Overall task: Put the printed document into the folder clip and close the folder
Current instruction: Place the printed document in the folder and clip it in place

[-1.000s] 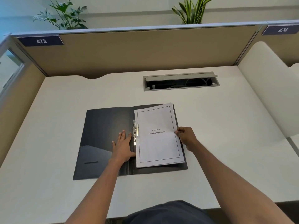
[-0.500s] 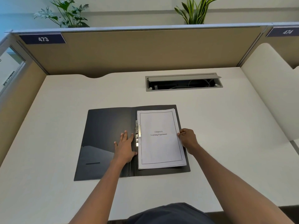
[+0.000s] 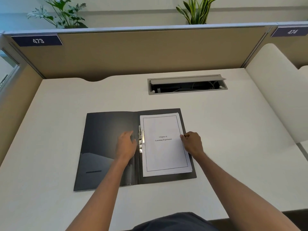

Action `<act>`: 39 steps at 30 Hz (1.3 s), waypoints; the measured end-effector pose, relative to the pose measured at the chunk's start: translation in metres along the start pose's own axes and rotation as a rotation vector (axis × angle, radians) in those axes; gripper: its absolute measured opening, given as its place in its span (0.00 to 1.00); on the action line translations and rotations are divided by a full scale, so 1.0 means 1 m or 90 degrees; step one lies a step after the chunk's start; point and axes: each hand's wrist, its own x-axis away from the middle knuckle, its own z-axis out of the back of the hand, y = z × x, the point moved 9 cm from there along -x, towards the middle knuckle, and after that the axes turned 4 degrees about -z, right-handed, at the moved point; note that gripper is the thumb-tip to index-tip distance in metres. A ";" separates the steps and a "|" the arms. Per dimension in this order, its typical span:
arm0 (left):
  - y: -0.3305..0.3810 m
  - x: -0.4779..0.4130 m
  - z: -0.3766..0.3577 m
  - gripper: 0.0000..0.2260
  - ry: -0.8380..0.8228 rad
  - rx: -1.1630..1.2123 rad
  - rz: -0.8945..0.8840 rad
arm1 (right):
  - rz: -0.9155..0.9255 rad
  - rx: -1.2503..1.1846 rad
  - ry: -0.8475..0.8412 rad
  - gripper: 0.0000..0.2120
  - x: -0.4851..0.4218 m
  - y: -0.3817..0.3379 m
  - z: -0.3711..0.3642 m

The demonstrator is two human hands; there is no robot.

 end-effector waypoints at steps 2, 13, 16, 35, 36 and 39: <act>0.009 -0.016 0.004 0.20 0.006 0.027 -0.005 | 0.002 -0.006 0.007 0.15 0.000 0.000 0.002; 0.034 -0.101 -0.007 0.09 -0.087 0.079 0.010 | -0.042 -0.039 -0.022 0.15 -0.004 -0.001 0.002; 0.036 -0.108 -0.010 0.11 -0.110 0.076 -0.018 | -0.059 -0.044 -0.023 0.15 -0.005 -0.001 0.000; 0.037 -0.124 -0.024 0.11 -0.075 -0.035 -0.108 | -0.085 -0.105 0.048 0.12 0.034 -0.001 0.005; 0.043 -0.125 -0.025 0.15 -0.073 -0.077 -0.130 | -0.120 -0.177 0.045 0.13 0.046 0.003 0.005; 0.071 -0.126 -0.034 0.18 -0.101 -0.159 -0.226 | -0.299 -0.464 -0.070 0.06 0.091 0.021 -0.024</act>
